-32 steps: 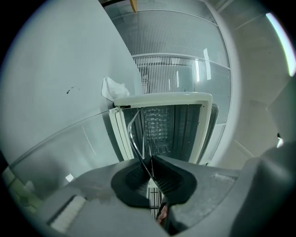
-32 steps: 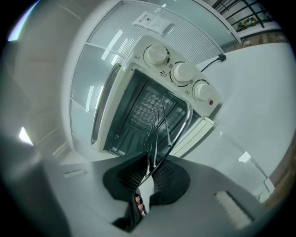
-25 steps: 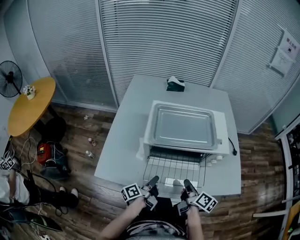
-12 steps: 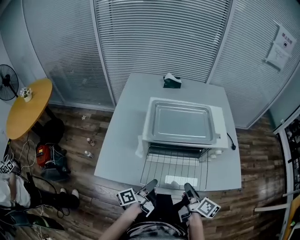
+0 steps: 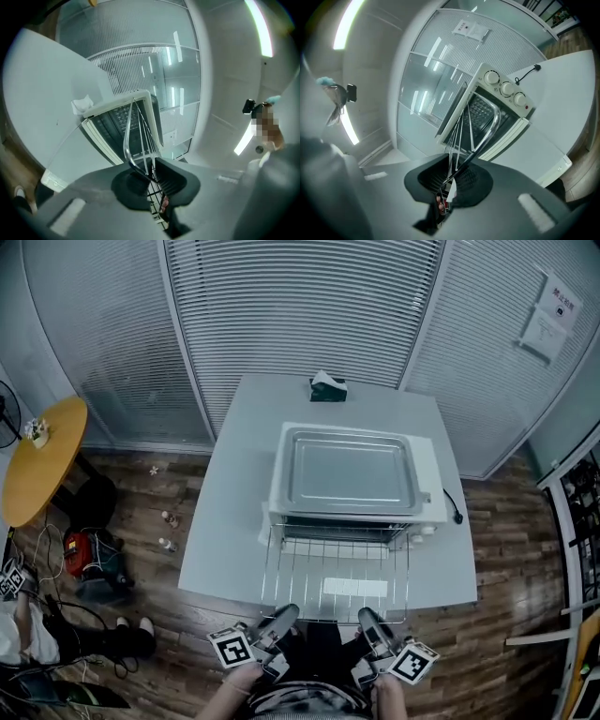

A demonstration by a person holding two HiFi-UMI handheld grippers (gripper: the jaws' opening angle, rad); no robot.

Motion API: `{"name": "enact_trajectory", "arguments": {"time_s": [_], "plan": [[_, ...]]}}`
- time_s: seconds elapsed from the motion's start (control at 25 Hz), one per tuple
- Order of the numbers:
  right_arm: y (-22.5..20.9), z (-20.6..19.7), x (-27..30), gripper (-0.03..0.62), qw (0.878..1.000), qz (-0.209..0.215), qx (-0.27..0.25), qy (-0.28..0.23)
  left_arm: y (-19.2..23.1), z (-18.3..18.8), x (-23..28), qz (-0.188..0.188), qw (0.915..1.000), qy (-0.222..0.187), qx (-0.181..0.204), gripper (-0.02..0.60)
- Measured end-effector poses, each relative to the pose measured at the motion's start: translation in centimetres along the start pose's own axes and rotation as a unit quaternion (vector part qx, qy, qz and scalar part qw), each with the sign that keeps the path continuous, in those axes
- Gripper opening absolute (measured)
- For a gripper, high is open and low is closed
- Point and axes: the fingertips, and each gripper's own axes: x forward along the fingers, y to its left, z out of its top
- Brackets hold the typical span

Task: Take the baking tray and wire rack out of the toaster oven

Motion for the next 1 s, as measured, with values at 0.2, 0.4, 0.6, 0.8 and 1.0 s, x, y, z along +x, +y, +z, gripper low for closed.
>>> {"name": "enact_trajectory", "arguments": {"time_s": [0.2, 0.4, 0.6, 0.8, 1.0], "plan": [[2.2, 0.8, -0.6, 0.023, 0.998, 0.057, -0.038, -0.009, -2.7, 0.5, -0.6, -0.035, 0.9963, 0.002, 0.079, 0.021], [3.5, 2.3, -0.4, 0.023, 0.996, 0.075, -0.046, -0.014, -4.8, 1.5, 0.1, -0.058, 0.9925, 0.006, 0.107, 0.021], [3.8, 5.2, 1.4, 0.023, 0.998, 0.065, -0.016, -0.021, -6.0, 3.6, 2.6, -0.057, 0.9929, 0.004, 0.104, 0.021], [2.9, 8.0, 3.3, 0.023, 0.998, 0.044, 0.036, -0.035, -6.9, 5.8, 5.5, -0.060, 0.9956, -0.004, 0.071, 0.029], [2.0, 9.9, 4.8, 0.022, 0.997, 0.028, 0.056, -0.049, -7.0, 7.2, 7.2, -0.046, 0.9975, -0.031, 0.043, 0.032]]}}
